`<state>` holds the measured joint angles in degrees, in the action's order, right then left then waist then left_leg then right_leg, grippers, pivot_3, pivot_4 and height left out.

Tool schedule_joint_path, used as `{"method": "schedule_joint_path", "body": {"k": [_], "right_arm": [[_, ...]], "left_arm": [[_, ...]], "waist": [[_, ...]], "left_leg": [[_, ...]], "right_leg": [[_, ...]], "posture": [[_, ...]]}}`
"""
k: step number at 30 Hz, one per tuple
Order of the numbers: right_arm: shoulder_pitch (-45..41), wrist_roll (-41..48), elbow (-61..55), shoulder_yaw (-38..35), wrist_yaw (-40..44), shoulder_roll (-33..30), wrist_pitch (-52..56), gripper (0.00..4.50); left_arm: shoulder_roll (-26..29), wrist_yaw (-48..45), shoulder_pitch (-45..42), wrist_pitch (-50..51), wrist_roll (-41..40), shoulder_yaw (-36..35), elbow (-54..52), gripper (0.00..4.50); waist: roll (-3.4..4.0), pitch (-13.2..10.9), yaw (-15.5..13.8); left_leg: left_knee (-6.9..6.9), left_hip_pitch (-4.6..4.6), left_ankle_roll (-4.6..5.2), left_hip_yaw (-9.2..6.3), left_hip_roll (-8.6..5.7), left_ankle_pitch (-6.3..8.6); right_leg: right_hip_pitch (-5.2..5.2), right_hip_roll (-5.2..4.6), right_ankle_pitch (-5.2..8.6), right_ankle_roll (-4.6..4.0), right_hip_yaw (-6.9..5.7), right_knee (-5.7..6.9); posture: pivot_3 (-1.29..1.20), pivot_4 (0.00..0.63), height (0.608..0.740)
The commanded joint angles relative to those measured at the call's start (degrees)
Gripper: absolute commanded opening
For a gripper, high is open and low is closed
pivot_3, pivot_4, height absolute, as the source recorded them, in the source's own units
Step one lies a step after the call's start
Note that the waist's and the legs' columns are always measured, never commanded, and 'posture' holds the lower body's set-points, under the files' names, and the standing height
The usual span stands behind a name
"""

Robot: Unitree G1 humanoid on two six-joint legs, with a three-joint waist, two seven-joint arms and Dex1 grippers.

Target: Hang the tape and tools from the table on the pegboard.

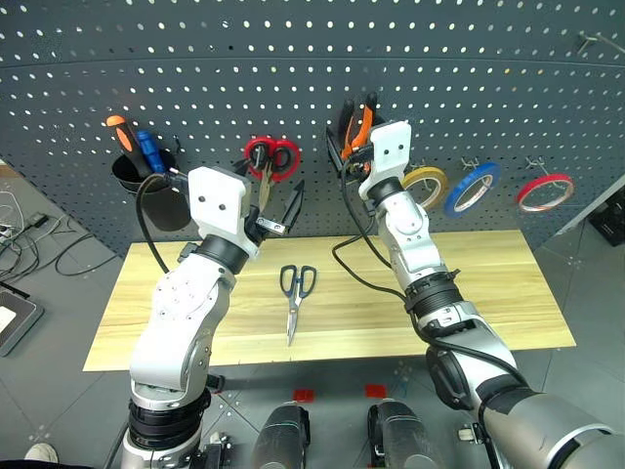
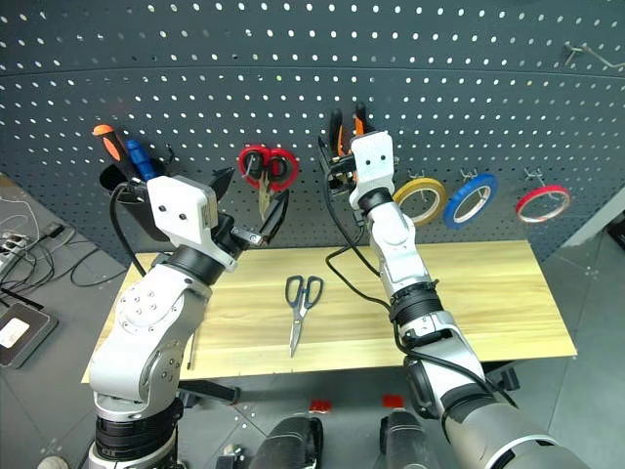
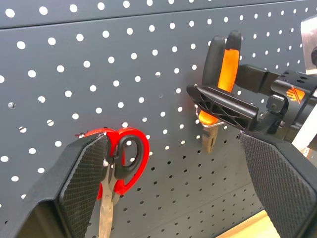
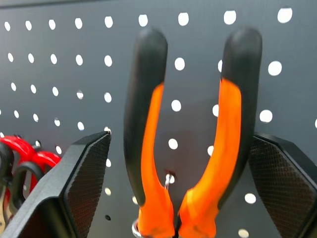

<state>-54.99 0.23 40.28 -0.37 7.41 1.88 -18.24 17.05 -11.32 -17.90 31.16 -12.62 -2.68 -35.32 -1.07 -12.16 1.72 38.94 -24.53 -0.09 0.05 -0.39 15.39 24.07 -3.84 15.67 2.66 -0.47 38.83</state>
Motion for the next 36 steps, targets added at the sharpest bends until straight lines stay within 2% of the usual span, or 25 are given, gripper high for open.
{"method": "schedule_joint_path", "body": {"k": [1,7,13,16,19,24,26,32,36], "right_arm": [[0.3,0.2,-2.9,0.0,0.4,-0.8,0.1,4.48],[4.3,1.8,-11.6,0.9,4.1,-2.1,5.5,4.48],[10.8,4.1,-27.5,2.3,8.9,-5.2,16.6,4.48],[14.7,7.4,-35.3,4.7,15.7,-7.2,20.5,4.48],[17.0,9.0,-39.8,5.6,18.8,-9.0,24.3,4.48],[21.7,11.7,-49.3,7.8,25.0,-14.9,33.9,4.48],[22.8,10.9,-52.1,10.1,26.4,-17.7,39.9,4.48],[22.3,7.8,-55.2,15.8,24.5,-21.9,60.8,4.48],[21.1,8.2,-54.6,14.6,19.1,-17.6,71.2,4.48]], "left_arm": [[-0.2,0.3,-0.6,-0.4,-0.1,-0.6,-1.7,4.5],[0.2,-0.3,1.6,-0.3,-0.6,-1.0,-2.8,4.5],[-0.1,-0.2,4.9,0.0,-1.2,-1.2,-4.7,4.5],[-1.0,0.7,8.0,0.0,-0.8,-0.1,-5.9,4.5],[-1.8,1.5,9.9,0.4,-0.7,0.1,-7.0,4.5],[-2.8,2.1,18.4,0.4,-0.8,0.2,-9.3,4.5],[-3.0,1.3,24.7,-1.0,-1.3,0.2,-9.8,4.5],[-2.6,-0.9,38.3,-4.1,-1.9,-0.1,-12.7,4.5],[-2.6,-1.6,41.8,-5.5,-2.1,-0.8,-12.8,4.5]], "waist": [[0.01,-0.2,0.0],[0.02,-0.3,0.0],[0.0,-0.4,0.0],[0.04,-0.5,0.1],[0.05,-0.6,0.1],[-0.03,-1.5,0.1],[-0.01,-1.9,0.2],[-0.11,-3.9,1.2],[-0.13,-5.6,1.2]], "left_leg": [[0.0,0.0,0.0,0.0,0.0,0.0],[-0.01,0.0,0.0,0.0,0.01,0.0],[-0.01,0.0,0.04,-0.02,0.01,0.02],[-0.01,0.0,0.14,-0.02,0.01,0.08],[-0.03,0.01,0.23,-0.03,0.03,0.13],[0.0,0.04,0.28,-0.05,0.02,0.16],[0.0,0.03,0.31,-0.08,0.03,0.17],[-0.03,0.05,0.34,-0.19,0.09,0.2],[-0.03,0.01,0.34,-0.28,0.08,0.2]], "right_leg": [[0.0,-0.08,0.0,0.0,0.0,0.0],[0.0,-0.15,0.0,0.0,-0.02,-0.01],[-0.01,-0.2,0.0,0.0,-0.01,-0.21],[0.0,-0.2,0.01,-0.01,-0.01,-0.25],[0.0,-0.2,0.01,-0.01,-0.01,-0.26],[-0.05,-0.26,0.02,-0.03,0.05,-0.26],[-0.06,-0.29,0.02,-0.04,0.06,-0.29],[-0.04,-0.41,0.2,-0.36,0.0,-0.17],[0.0,-0.47,0.27,-0.47,-0.1,-0.04]], "posture": [[0.04,0.261,0.74],[0.02,0.264,0.74],[0.01,0.265,0.74],[-0.02,0.27,0.74],[-0.03,0.274,0.74],[-0.04,0.295,0.74],[-0.05,0.312,0.74],[-0.06,0.365,0.74],[-0.06,0.396,0.74]]}}
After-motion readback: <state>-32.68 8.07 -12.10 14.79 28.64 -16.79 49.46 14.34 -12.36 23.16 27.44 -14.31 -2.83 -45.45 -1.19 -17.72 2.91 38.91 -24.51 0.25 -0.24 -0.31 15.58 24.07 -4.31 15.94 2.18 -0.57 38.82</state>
